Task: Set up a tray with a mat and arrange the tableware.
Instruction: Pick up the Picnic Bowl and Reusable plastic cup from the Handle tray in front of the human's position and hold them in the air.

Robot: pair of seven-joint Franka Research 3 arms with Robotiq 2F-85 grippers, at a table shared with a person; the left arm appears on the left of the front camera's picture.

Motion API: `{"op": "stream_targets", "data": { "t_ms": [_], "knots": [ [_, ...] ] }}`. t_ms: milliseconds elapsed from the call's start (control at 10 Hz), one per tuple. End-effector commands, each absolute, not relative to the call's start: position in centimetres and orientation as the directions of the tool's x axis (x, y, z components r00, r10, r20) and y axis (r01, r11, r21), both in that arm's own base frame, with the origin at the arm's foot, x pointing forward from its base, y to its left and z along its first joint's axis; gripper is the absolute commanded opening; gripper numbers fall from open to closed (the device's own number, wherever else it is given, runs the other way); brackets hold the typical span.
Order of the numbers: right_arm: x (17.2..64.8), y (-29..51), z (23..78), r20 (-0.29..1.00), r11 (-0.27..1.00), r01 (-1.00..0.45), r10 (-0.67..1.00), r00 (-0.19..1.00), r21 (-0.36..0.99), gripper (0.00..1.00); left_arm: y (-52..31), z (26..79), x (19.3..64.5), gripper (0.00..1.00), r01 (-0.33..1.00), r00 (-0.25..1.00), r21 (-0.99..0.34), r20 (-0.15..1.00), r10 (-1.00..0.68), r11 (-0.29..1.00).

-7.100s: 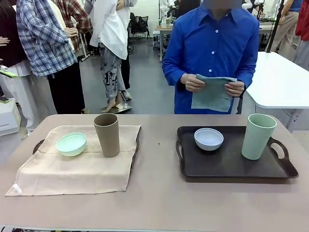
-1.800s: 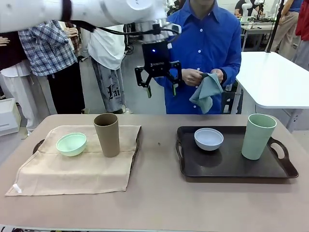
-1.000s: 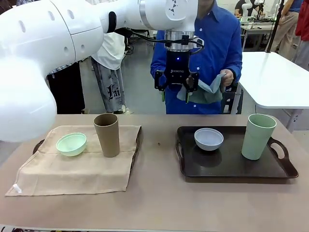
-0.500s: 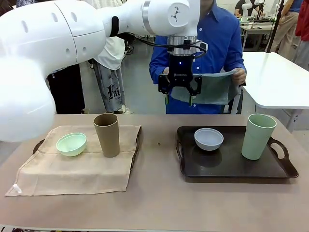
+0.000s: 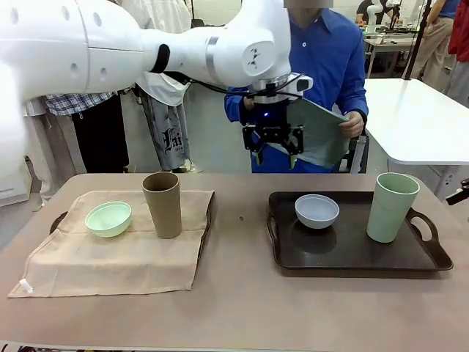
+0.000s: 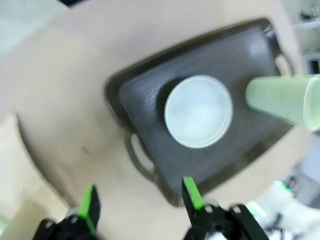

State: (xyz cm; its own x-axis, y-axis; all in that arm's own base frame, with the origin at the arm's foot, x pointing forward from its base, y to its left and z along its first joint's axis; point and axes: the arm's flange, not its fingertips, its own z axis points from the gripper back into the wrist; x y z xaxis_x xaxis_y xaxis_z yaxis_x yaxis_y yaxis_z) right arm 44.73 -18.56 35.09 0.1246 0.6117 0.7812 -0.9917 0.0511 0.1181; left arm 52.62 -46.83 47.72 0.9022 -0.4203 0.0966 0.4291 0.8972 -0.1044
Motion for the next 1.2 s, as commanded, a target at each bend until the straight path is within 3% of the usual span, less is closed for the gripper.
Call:
{"op": "stream_targets", "data": {
  "t_ms": [0,100,300,1100],
  "knots": [
    [44.6,-17.5,35.2,0.780,0.050,-0.998,0.623,0.055,0.031,1.00,-44.4,46.3,50.5,0.86,0.498,0.867,-0.095,0.042,-0.496,0.862],
    [44.7,-18.6,35.1,0.781,0.051,-0.992,0.612,0.125,0.118,1.00,-46.8,47.7,52.6,0.86,0.429,0.902,-0.104,0.097,-0.420,0.897],
    [44.7,-18.6,35.1,0.781,0.051,-0.992,0.612,0.125,0.118,1.00,-46.8,47.7,52.6,0.86,0.429,0.902,-0.104,0.097,-0.420,0.897],
    [47.8,-14.7,34.1,0.765,-0.029,-0.999,0.644,0.015,0.044,1.00,-47.2,45.4,54.9,0.86,0.490,0.872,-0.057,0.050,-0.488,0.870]
  ]
}}
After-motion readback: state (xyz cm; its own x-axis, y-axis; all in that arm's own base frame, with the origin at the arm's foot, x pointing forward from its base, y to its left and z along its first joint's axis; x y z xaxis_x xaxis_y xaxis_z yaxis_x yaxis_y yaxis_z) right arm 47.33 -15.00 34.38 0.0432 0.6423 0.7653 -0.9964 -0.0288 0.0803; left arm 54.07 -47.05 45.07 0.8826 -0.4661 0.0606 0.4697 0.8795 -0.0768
